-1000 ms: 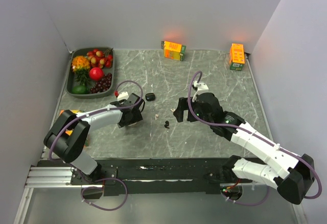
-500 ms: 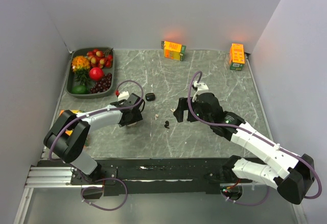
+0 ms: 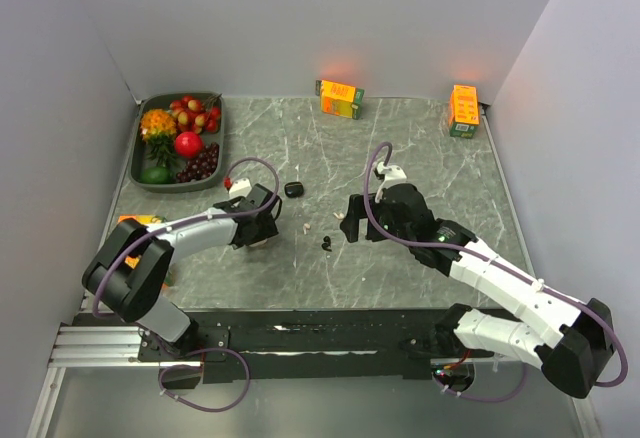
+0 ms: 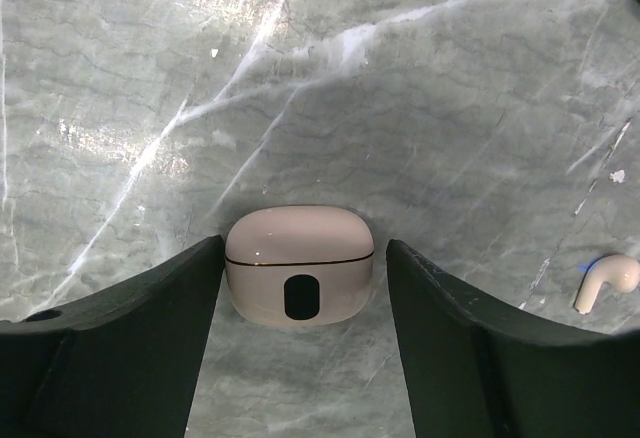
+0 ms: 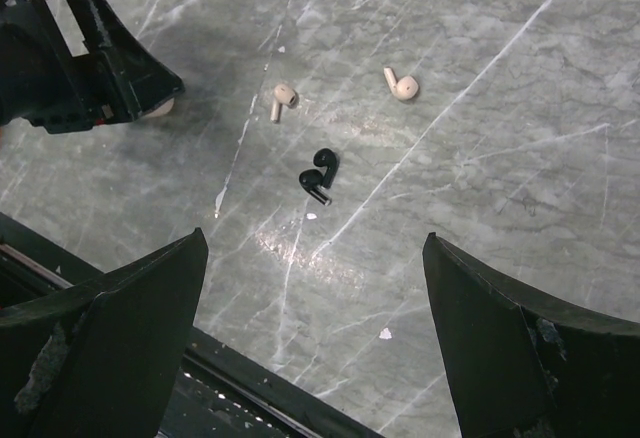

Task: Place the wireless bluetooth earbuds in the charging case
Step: Pick up the charging case at the center of the board.

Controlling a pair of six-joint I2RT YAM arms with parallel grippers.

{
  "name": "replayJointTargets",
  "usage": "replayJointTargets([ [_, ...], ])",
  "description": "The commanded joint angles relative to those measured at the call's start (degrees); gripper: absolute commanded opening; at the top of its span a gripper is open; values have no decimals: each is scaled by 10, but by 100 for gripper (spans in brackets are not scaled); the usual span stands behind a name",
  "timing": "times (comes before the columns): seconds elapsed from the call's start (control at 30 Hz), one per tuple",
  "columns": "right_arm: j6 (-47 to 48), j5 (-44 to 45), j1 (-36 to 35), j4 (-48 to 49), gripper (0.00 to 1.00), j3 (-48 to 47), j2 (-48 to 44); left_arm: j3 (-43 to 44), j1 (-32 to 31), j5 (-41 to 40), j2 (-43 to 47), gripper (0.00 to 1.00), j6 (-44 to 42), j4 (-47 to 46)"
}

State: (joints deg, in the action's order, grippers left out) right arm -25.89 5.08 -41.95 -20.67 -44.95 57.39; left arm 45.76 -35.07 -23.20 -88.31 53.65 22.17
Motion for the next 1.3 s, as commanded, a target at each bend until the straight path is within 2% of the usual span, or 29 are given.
replayJointTargets([
  [0.0,1,8,0,13,97,2,-4,-23,-3,28,1,72,12,21],
  [0.1,0,6,1,12,97,2,-5,-18,-3,27,-5,73,10,26],
  [0.23,0,9,0,12,97,7,-10,-8,-11,19,-10,80,13,46],
  [0.37,0,8,0,17,97,11,-11,-7,-17,17,-5,82,19,53],
  [0.67,-1,8,0,21,97,16,-11,-17,-20,14,-8,72,25,50],
  [0.77,0,8,1,19,97,15,-13,-14,-20,13,-23,65,26,45],
  [0.87,3,12,1,13,97,15,-17,-12,-20,15,-24,52,27,42],
  [0.97,3,14,1,8,97,14,-23,-18,-19,17,-19,30,23,35],
  [1.0,3,14,1,5,97,12,-25,-21,-20,15,-15,10,21,35],
  [1.03,2,12,1,-2,97,8,-29,-22,-20,13,-11,1,14,33],
  [1.13,1,1,0,-17,97,-12,-43,-45,-21,28,42,1,-25,-20],
  [1.2,4,-4,1,-30,97,-36,-50,-83,-21,49,125,1,-57,-78],
  [1.27,1,-9,0,-47,97,-64,-61,-123,-21,107,216,1,-113,-182],
])
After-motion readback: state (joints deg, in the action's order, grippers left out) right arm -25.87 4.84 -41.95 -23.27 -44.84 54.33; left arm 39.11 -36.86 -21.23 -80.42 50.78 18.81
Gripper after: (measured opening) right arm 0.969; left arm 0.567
